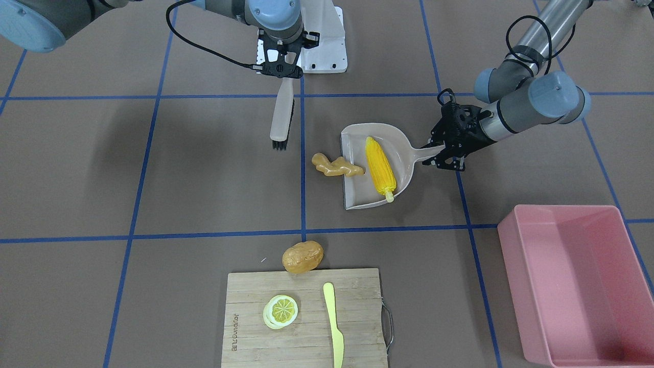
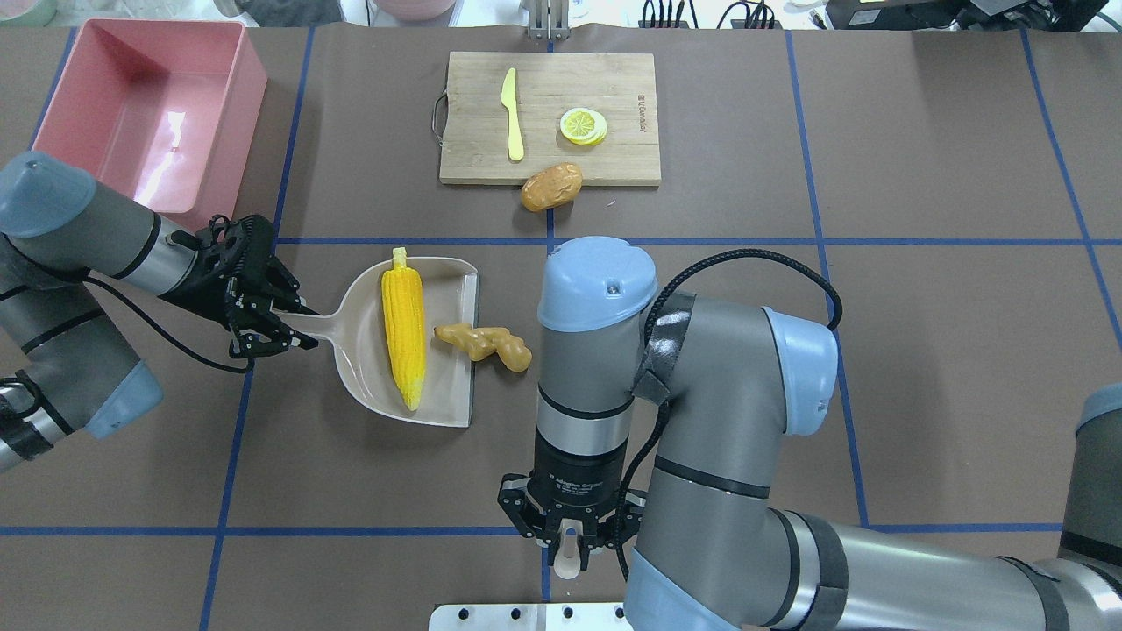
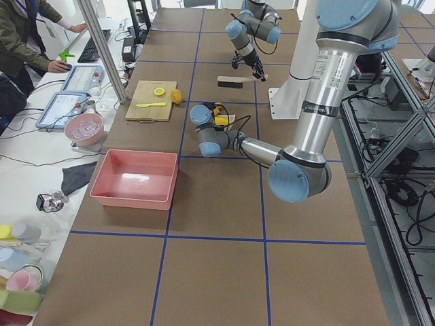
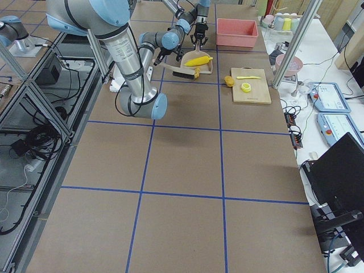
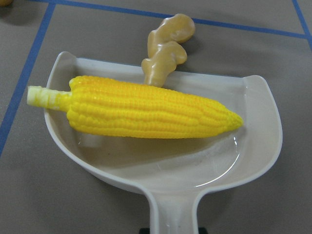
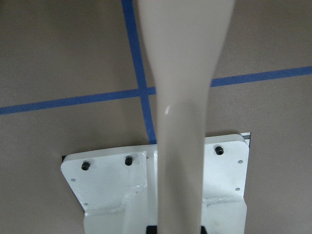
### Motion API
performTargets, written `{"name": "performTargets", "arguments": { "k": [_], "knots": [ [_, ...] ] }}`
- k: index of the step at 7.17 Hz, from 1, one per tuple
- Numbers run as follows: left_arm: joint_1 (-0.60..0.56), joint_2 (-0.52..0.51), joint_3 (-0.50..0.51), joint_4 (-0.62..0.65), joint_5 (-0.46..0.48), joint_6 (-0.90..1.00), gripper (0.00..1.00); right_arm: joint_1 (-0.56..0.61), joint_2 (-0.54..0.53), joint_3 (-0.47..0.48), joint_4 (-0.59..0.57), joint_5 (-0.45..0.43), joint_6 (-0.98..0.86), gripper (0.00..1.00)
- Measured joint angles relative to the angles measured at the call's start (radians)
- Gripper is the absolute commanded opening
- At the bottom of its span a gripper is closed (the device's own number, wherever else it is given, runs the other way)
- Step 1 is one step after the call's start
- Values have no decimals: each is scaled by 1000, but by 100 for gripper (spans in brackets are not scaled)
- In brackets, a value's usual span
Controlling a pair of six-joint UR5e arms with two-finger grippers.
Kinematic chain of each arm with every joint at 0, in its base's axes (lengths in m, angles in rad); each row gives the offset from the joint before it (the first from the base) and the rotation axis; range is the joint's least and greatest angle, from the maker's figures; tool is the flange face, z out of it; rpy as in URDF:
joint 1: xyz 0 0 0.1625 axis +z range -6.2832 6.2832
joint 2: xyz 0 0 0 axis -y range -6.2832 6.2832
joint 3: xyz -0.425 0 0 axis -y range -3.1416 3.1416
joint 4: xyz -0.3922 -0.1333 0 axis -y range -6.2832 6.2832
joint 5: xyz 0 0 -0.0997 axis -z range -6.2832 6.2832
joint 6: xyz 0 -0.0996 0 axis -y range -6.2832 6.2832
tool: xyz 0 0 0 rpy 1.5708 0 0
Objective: Sweep and dump trash into bin
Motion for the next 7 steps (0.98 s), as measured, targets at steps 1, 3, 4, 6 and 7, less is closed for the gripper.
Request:
{"name": "performTargets", "arguments": {
  "k": [1, 3, 4, 6, 7],
  "knots": [
    [0, 0, 0, 0, 0, 0, 0, -2, -28, 30, -5, -9, -8, 0],
    [0, -1, 0, 0, 0, -1, 0, -4, -64, 65, -8, -30, -18, 0],
    [0, -1, 0, 0, 1, -1, 0, -8, -72, 78, -13, -41, -23, 0],
    [0, -1, 0, 1, 1, -2, 0, -31, -74, 106, -35, -73, -26, 0],
    [0, -1, 0, 1, 2, -2, 0, -46, -72, 116, -50, -95, -26, 0]
  ]
}}
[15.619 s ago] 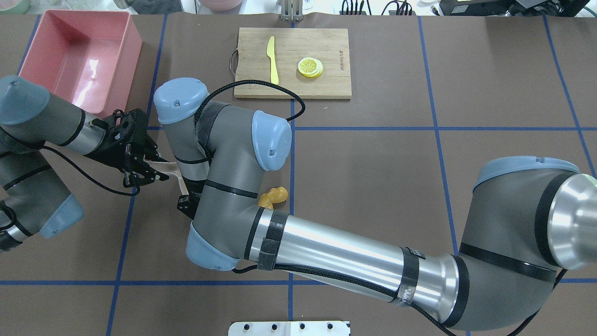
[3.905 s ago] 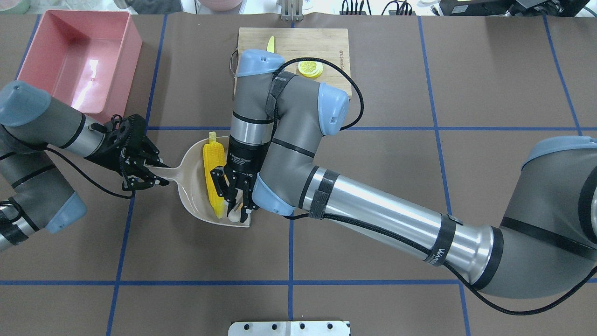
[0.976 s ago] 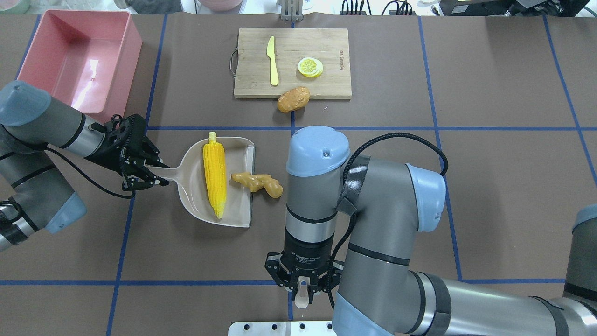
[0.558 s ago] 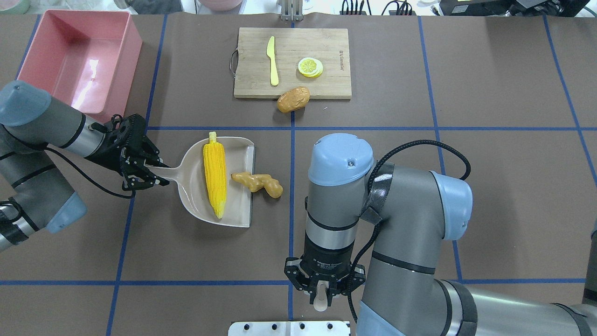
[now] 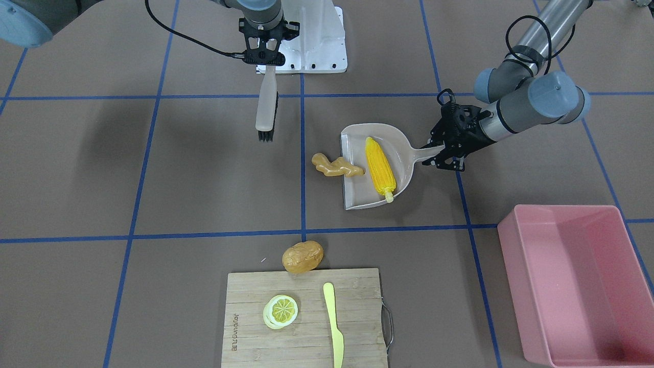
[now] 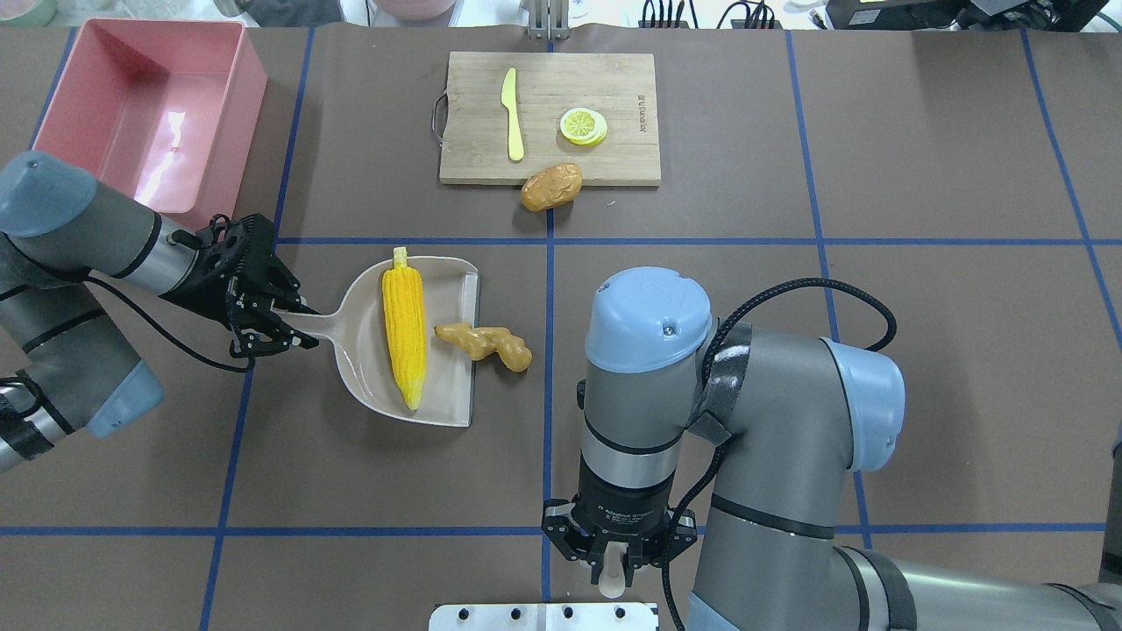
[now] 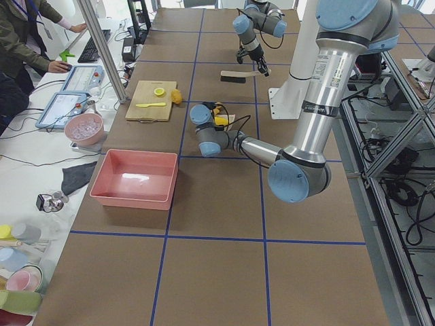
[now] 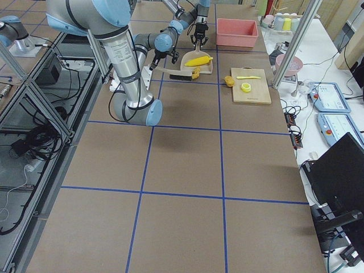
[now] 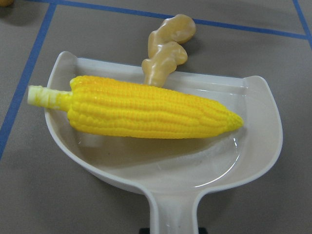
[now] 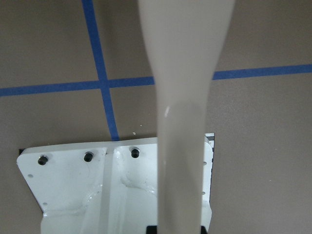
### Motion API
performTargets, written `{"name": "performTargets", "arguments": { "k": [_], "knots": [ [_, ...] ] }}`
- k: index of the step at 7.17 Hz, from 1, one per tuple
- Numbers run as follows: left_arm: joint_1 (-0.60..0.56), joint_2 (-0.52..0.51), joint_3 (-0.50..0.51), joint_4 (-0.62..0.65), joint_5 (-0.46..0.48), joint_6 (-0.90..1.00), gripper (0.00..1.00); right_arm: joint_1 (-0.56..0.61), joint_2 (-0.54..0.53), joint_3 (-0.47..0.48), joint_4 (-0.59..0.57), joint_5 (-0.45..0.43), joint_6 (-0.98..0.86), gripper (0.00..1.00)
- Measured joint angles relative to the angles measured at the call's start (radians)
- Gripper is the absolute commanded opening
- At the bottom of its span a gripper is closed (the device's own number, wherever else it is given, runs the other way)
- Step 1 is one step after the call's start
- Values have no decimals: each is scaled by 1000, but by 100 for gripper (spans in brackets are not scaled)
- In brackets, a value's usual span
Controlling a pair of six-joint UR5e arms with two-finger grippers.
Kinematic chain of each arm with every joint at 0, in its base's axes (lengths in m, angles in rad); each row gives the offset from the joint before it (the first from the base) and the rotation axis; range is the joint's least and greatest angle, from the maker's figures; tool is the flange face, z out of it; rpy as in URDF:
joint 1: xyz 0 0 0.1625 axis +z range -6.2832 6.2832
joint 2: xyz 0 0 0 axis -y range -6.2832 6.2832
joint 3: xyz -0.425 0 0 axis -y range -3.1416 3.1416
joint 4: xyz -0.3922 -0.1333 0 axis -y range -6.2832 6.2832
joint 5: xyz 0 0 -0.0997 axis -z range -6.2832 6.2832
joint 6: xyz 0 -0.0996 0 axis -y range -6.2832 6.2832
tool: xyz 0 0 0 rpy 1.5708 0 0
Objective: Sweep and dump trash into bin
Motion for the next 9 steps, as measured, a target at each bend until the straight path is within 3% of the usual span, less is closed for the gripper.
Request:
{"name": "performTargets", "arguments": {
  "k": [4, 7, 9],
  "knots": [
    [0, 1, 0, -2, 0, -3, 0, -92, 28, -26, -14, -101, 8, 0],
    [0, 1, -1, -5, 0, 2, 0, -99, 118, -207, -5, -133, -61, 0],
    [0, 1, -1, -3, 0, 4, 0, -65, 150, -279, -3, -123, -113, 0]
  ]
}}
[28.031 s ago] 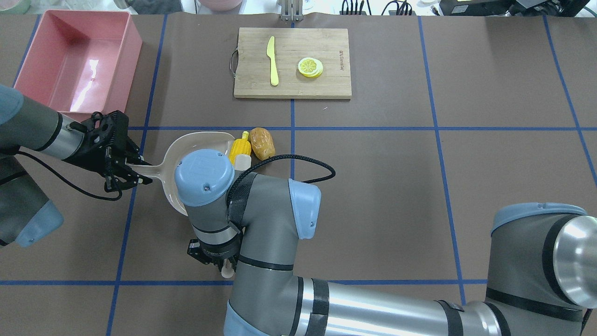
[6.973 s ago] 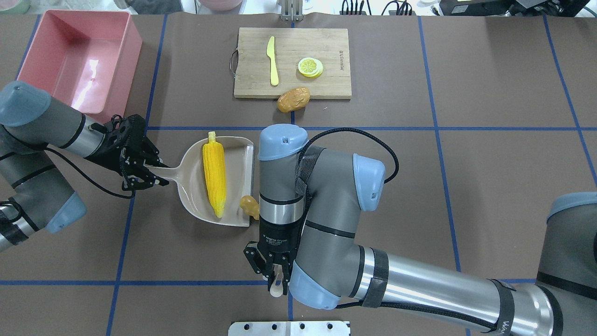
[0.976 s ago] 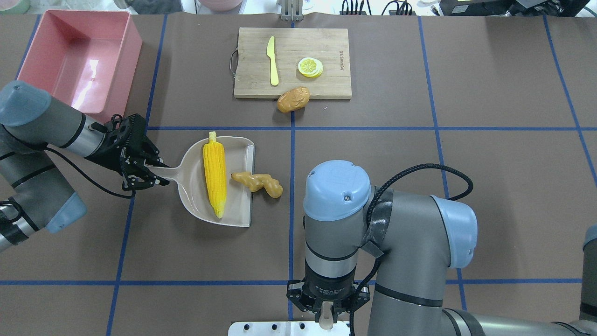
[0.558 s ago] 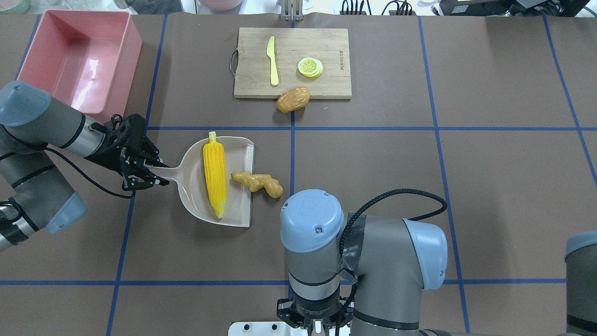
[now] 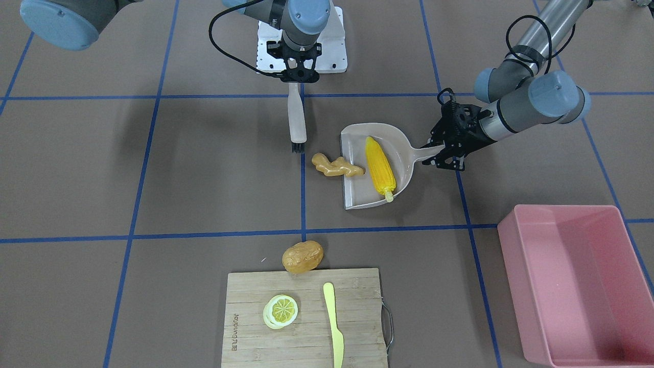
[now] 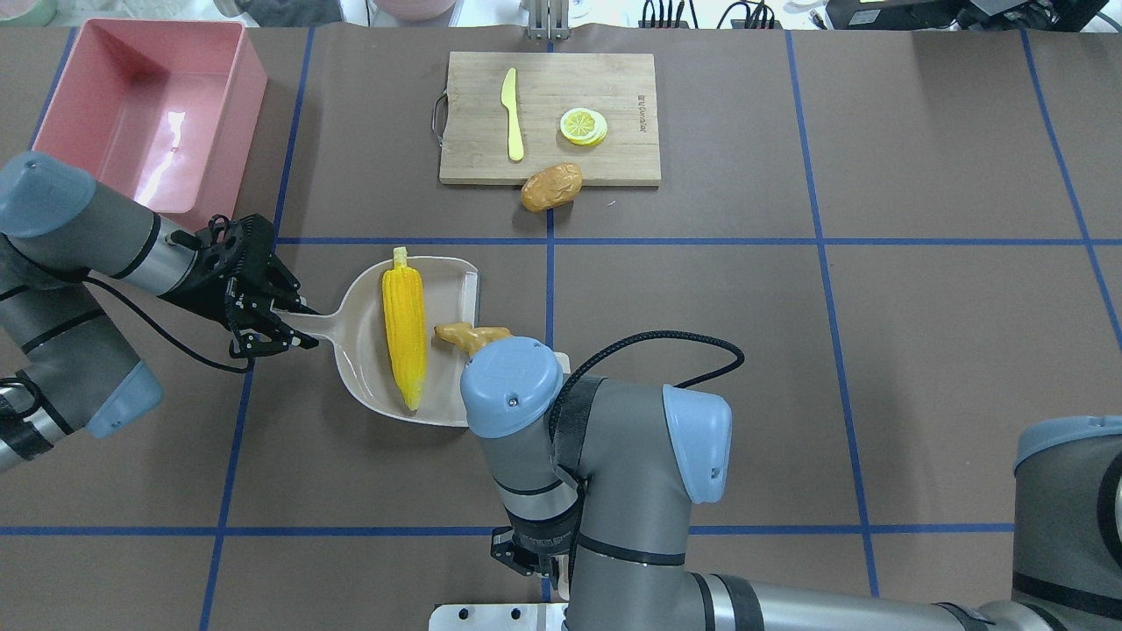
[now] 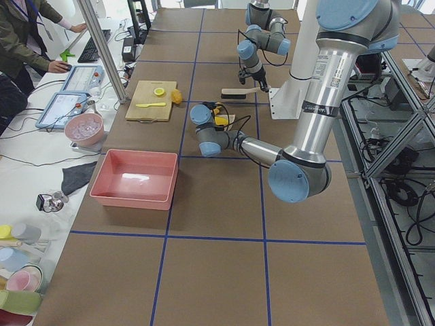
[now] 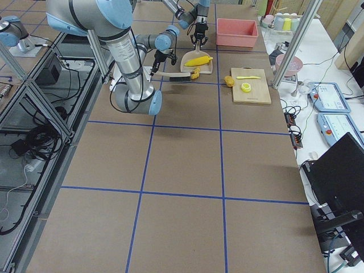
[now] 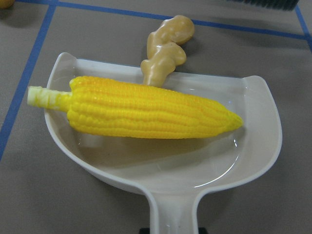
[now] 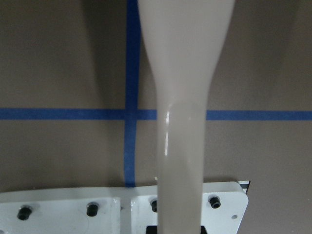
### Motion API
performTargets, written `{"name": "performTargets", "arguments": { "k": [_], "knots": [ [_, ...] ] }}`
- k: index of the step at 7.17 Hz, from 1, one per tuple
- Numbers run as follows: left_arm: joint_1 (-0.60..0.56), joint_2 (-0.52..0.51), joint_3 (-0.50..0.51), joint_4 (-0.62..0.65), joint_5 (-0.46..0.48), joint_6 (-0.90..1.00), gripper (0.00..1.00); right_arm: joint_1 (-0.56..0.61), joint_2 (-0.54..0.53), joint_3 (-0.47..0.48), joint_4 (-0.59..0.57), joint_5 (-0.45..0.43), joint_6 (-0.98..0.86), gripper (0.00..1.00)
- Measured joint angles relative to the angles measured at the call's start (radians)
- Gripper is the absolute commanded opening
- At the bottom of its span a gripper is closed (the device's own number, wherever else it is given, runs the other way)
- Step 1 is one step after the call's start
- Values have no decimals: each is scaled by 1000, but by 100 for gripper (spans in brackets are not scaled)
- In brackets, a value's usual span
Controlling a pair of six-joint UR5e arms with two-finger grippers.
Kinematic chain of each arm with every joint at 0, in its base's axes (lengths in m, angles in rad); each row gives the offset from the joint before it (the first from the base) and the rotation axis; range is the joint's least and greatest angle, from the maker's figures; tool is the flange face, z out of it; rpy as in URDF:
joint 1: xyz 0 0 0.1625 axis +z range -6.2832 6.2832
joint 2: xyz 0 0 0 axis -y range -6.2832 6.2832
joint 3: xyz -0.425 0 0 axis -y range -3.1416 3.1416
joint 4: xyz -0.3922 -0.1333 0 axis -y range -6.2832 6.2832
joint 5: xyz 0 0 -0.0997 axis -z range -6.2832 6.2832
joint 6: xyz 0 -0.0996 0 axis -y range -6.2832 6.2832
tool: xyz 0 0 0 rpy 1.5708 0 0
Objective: Sweep and dump trash into bin
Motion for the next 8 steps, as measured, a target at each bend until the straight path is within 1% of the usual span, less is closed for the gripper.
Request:
{"name": "performTargets", "arguments": {
  "k": [3, 5, 8],
  "knots": [
    [-1, 0, 0, 1, 0, 0, 0, 44, 43, -82, 11, 24, -31, 0],
    [-1, 0, 0, 1, 0, -1, 0, 65, 83, -174, 71, 43, -23, 0],
    [0, 0, 0, 1, -1, -1, 0, 84, 142, -256, 112, 65, -15, 0]
  ]
}}
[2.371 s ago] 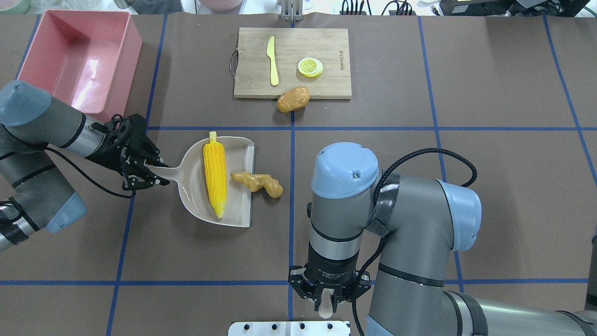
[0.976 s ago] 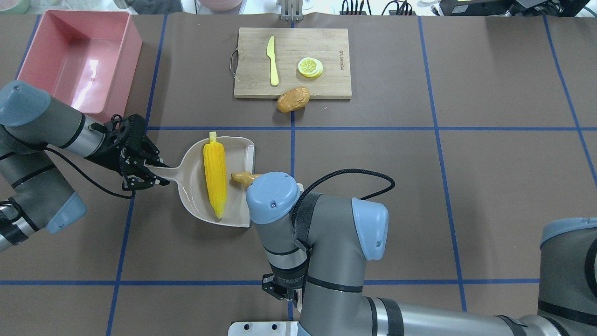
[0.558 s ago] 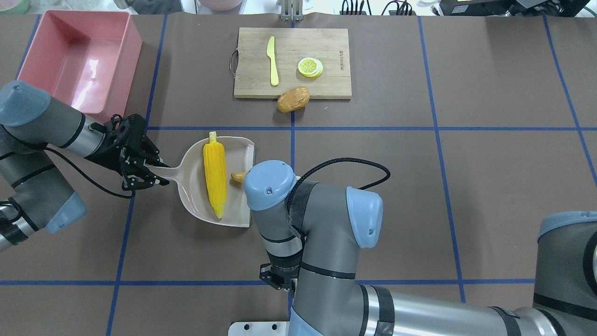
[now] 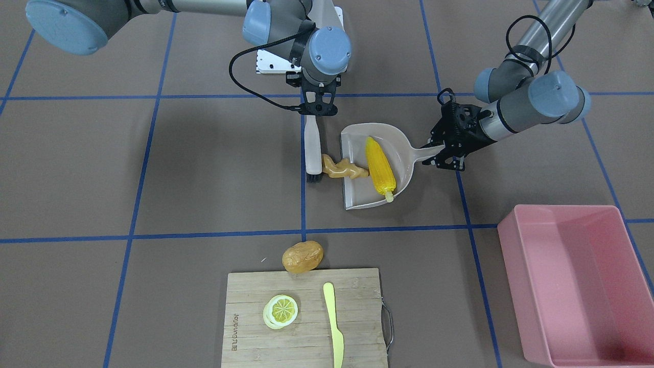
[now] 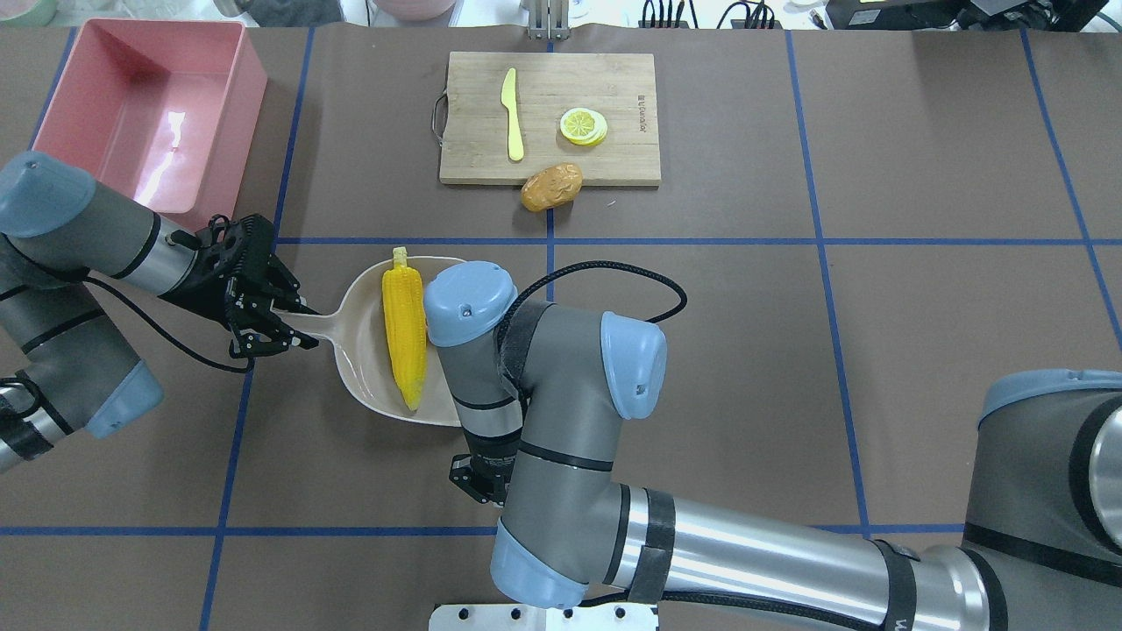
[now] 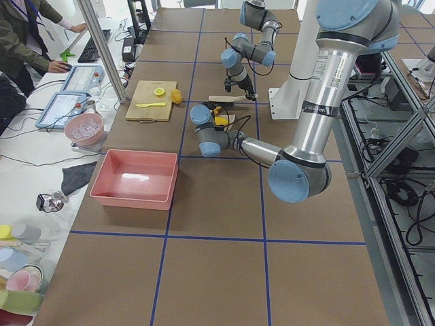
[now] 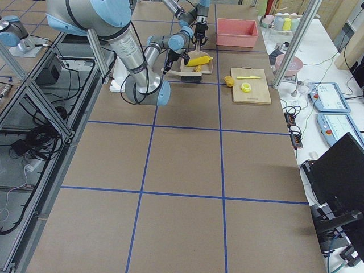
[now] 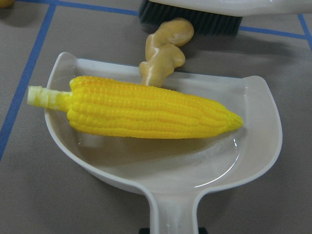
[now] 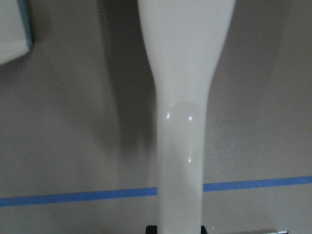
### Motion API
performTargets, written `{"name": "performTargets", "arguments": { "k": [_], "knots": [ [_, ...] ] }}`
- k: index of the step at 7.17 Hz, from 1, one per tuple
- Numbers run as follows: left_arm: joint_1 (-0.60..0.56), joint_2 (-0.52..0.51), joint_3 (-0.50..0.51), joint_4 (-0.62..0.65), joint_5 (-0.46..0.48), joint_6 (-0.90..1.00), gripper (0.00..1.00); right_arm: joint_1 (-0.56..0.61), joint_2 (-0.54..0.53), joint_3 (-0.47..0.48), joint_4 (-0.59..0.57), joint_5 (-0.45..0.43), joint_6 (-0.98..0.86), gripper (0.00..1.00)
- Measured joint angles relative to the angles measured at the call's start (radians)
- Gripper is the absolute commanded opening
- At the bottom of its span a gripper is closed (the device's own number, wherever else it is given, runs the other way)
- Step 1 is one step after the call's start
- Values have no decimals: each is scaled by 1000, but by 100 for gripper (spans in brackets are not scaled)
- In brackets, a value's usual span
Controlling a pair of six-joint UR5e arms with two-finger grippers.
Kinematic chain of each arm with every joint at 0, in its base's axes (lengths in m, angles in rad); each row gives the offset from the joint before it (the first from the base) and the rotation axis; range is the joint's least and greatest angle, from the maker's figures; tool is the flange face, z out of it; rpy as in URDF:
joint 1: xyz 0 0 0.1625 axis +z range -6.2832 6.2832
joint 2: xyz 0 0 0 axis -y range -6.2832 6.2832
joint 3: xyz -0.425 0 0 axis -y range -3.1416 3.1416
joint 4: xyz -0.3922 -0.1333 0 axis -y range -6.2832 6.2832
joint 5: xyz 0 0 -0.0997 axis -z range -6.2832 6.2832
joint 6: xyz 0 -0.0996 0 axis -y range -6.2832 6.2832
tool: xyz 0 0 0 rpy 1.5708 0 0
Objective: Sweep and dump trash into bin
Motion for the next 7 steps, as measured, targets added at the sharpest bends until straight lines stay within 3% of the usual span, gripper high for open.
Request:
{"name": "performTargets", "arguments": {
  "k": [7],
  "knots": [
    [-1, 0, 0, 0, -1, 0, 0, 24, 111, -128, 100, 55, 51, 0]
  ]
}}
